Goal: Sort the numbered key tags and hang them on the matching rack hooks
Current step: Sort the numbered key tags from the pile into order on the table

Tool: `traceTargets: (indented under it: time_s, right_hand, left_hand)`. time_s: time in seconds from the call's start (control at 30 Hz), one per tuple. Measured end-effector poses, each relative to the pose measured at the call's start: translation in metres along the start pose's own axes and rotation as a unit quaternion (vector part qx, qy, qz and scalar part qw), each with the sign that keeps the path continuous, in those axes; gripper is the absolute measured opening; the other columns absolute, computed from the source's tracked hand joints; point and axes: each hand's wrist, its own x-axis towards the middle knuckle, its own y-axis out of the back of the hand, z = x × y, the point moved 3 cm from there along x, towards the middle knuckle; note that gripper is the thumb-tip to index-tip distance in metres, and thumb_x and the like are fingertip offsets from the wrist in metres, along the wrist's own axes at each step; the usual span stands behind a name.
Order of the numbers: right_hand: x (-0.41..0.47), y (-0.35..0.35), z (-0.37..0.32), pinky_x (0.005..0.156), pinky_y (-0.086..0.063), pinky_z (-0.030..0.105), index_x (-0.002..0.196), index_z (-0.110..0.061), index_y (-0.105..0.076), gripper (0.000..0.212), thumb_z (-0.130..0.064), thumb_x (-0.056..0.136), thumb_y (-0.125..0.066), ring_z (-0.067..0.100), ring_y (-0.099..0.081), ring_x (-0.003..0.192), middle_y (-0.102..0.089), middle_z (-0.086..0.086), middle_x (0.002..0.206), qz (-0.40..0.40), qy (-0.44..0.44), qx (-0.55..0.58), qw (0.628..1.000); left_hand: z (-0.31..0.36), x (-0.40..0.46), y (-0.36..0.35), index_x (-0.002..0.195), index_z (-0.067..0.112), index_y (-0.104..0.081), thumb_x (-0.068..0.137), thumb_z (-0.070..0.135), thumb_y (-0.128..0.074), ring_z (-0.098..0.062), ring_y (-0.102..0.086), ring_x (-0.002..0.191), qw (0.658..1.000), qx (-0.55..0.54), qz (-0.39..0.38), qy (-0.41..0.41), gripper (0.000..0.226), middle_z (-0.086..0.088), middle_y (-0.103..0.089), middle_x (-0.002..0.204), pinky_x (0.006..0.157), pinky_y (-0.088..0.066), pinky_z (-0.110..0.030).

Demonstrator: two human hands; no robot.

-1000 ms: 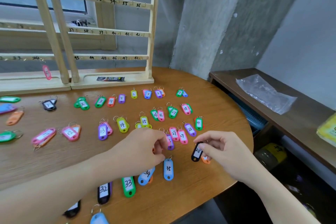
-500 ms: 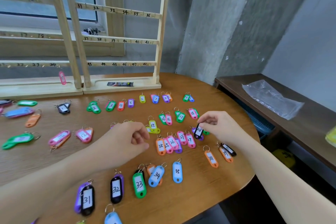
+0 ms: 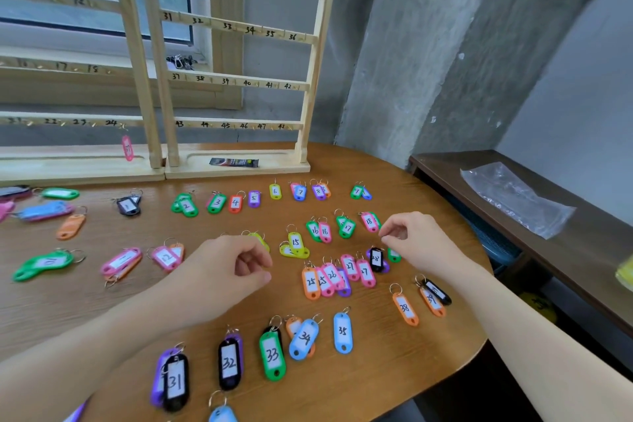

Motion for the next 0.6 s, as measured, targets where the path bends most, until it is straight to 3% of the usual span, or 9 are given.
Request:
traceTargets:
  time_s: [0.27,0.37,0.5,0.6]
  right_hand:
    - [0.009,0.001,-0.057,0.078,-0.051,0.022,0.089,-0.03,-0.074,0.011,-0.023,0.094,-0.068,0.002,-0.063,0.088,-0.07,-0.015,0.089,0.015,0.07,0.03,0.997]
    - [0.014,-0.01,-0.095,0.065,-0.044,0.011,0.088,-0.027,-0.075,0.01,-0.022,0.094,-0.068,-0.005,-0.061,0.076,-0.069,-0.014,0.082,-0.002,0.106,0.053,0.993]
    - [0.025,-0.034,-0.15,0.06,-0.041,0.01,0.084,-0.023,-0.075,0.012,-0.019,0.093,-0.068,-0.011,-0.055,0.061,-0.064,-0.013,0.071,-0.026,0.152,0.073,0.985]
    - [0.031,-0.057,-0.191,0.059,-0.041,0.01,0.085,-0.021,-0.076,0.011,-0.02,0.093,-0.069,-0.01,-0.054,0.061,-0.061,-0.014,0.065,-0.046,0.187,0.072,0.979]
  left_hand:
    - [-0.059,-0.029,0.056,0.079,0.03,-0.073,0.085,0.015,-0.076,-0.003,-0.058,0.063,0.995,0.023,0.087,0.039,0.016,0.015,-0.068,0.071,0.06,-0.043,-0.015]
    - [-0.087,-0.048,0.088,0.077,0.033,-0.072,0.082,0.012,-0.079,-0.006,-0.058,0.066,0.982,0.065,0.166,0.054,0.024,0.018,-0.065,0.069,0.057,-0.039,-0.015]
    - [-0.132,-0.074,0.132,0.075,0.033,-0.069,0.081,0.004,-0.077,-0.011,-0.058,0.07,0.966,0.071,0.237,0.076,0.031,0.013,-0.066,0.073,0.063,-0.046,-0.026]
    - [-0.152,-0.088,0.159,0.075,0.034,-0.063,0.081,-0.005,-0.075,-0.012,-0.053,0.067,0.953,0.093,0.278,0.069,0.041,0.009,-0.062,0.07,0.061,-0.04,-0.019]
